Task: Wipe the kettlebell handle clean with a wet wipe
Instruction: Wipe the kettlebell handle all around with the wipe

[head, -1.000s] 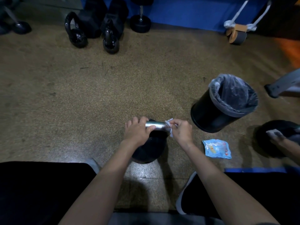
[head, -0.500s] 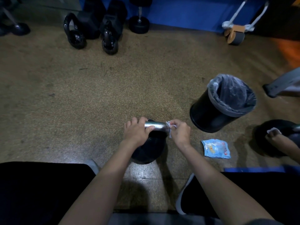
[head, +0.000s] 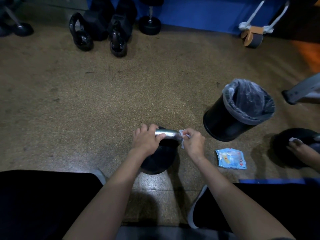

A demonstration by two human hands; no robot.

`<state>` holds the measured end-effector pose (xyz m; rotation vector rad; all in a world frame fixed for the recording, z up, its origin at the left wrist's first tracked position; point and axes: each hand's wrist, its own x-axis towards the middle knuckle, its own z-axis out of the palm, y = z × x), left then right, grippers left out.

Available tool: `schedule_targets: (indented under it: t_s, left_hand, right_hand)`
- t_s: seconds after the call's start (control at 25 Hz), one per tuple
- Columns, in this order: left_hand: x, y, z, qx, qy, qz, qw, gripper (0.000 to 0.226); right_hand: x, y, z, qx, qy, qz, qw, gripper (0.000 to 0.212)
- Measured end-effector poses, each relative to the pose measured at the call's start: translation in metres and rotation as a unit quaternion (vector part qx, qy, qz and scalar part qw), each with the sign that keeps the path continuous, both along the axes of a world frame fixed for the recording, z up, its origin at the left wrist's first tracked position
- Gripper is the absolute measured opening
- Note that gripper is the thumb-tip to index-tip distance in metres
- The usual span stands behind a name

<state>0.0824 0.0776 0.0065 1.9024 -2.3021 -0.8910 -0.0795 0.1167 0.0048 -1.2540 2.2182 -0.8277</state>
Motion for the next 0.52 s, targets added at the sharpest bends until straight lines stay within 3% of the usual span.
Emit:
schedule_targets:
  t_s: [0.52]
  left_hand:
    - [0.0001,0.0007,0.0003,-0.007,0.001,0.002,1.0,0.051]
  right_hand:
    - [0.0007,0.0011,-0.0002,0.008,0.0,-0.002,1.0,0.019]
